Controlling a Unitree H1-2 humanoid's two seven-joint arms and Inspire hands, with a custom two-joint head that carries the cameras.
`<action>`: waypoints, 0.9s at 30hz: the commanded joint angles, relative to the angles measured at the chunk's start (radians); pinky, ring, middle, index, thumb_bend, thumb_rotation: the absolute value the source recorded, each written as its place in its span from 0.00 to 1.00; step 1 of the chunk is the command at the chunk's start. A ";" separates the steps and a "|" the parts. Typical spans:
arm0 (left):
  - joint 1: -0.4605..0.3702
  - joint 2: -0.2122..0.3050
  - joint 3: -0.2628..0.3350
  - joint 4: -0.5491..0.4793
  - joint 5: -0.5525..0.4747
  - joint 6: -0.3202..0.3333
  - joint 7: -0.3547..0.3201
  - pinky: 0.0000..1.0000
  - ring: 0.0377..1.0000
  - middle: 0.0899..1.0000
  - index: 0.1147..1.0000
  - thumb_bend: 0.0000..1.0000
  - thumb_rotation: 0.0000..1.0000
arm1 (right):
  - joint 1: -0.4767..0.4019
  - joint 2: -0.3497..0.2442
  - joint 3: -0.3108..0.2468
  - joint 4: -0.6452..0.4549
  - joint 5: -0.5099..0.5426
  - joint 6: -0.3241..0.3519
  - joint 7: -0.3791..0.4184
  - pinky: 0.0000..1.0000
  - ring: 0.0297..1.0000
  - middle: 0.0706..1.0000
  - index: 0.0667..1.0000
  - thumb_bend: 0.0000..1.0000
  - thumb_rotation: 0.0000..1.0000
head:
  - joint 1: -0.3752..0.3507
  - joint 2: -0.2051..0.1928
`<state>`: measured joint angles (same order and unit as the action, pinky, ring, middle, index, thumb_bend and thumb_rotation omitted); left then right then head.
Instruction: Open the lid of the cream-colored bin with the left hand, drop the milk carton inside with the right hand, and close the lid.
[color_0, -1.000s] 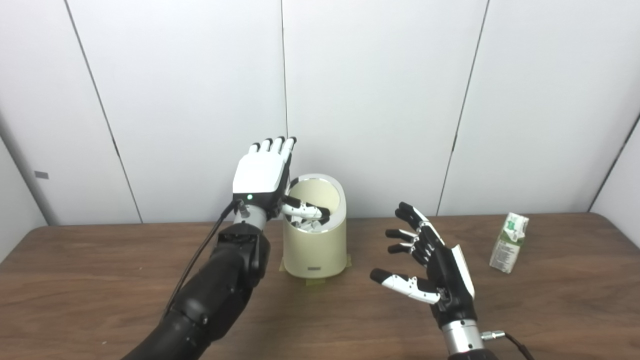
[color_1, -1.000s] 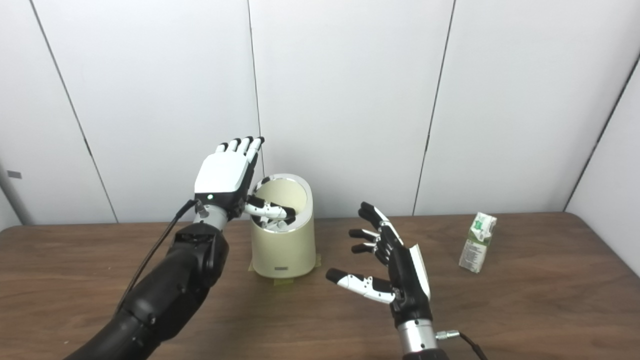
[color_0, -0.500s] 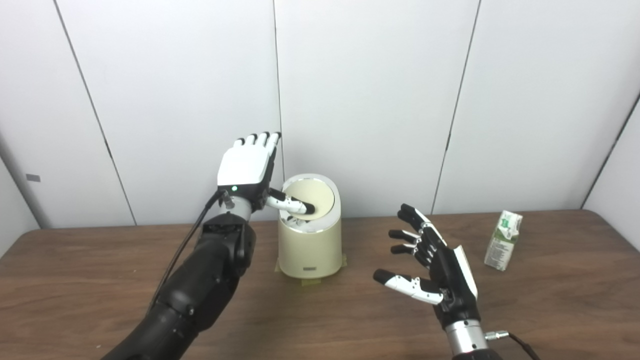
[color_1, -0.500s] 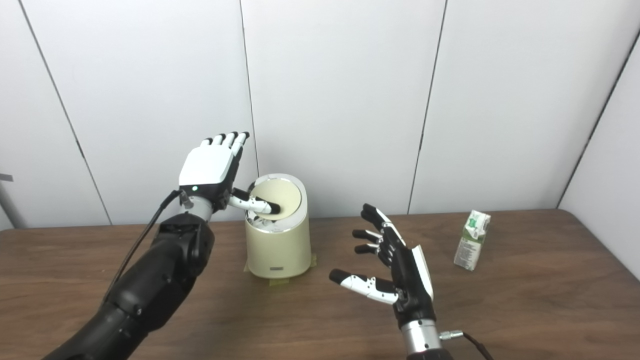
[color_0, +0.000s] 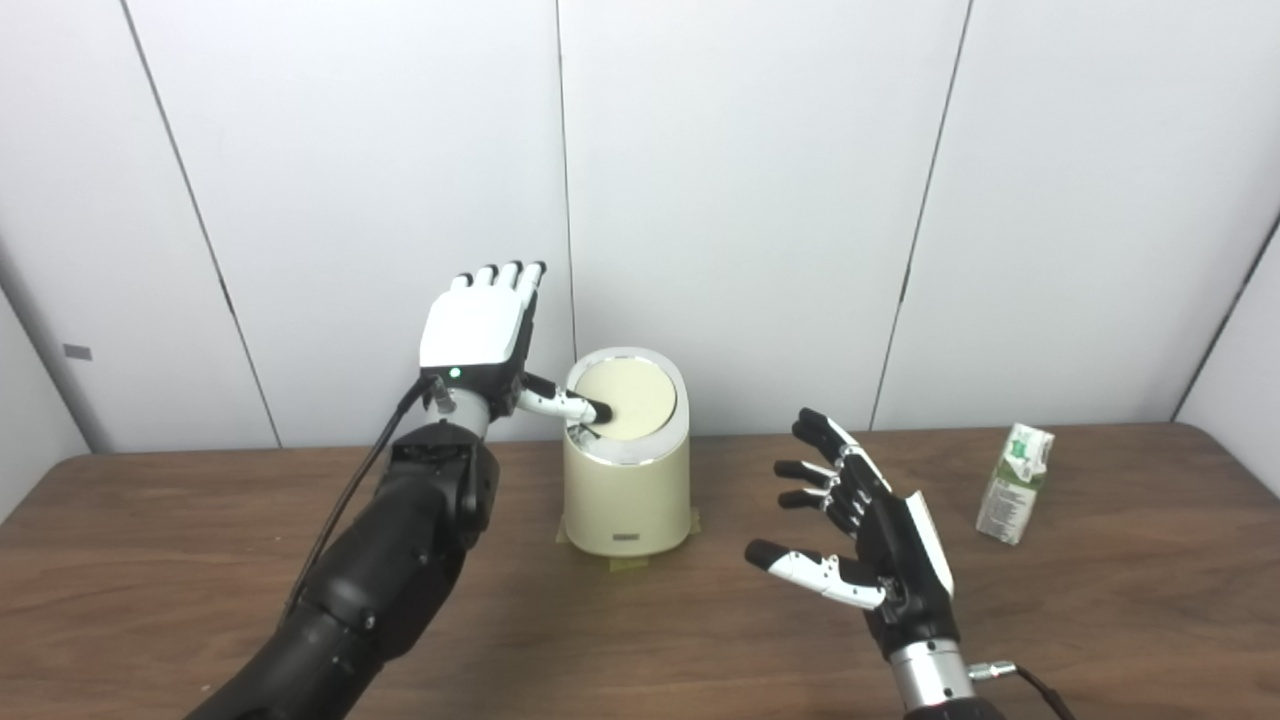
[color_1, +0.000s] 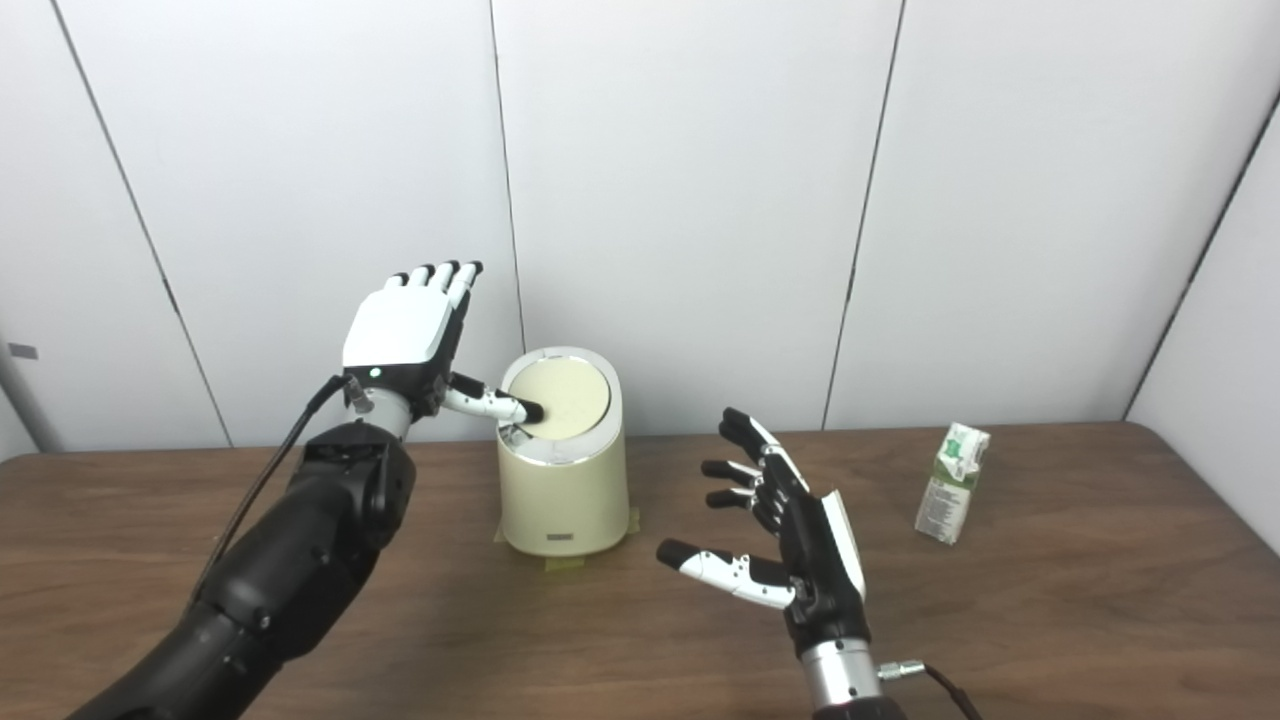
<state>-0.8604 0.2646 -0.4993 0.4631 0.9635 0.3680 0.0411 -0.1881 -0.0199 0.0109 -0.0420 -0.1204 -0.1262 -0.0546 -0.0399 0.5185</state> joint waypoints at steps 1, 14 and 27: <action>-0.024 0.005 -0.006 -0.025 0.021 -0.012 -0.003 1.00 1.00 1.00 1.00 1.00 0.31 | -0.032 0.008 0.002 -0.033 -0.002 -0.021 -0.005 0.63 0.74 0.87 0.86 0.78 0.30 | -0.002 0.000; -0.008 0.002 0.007 -0.063 -0.001 -0.024 -0.007 1.00 1.00 1.00 1.00 1.00 0.36 | -0.037 0.004 -0.002 -0.025 0.011 -0.033 0.000 0.62 0.74 0.88 0.87 0.76 0.30 | 0.000 -0.002; -0.014 0.005 0.042 -0.083 -0.015 -0.027 0.006 1.00 1.00 1.00 1.00 1.00 0.40 | -0.034 0.003 -0.002 -0.026 0.009 -0.024 -0.001 0.61 0.74 0.87 0.87 0.77 0.30 | 0.003 0.003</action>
<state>-0.8363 0.2626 -0.4759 0.4135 0.9442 0.3450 0.0271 -0.1891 -0.0166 0.0103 -0.0422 -0.1143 -0.1254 -0.0552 -0.0368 0.5215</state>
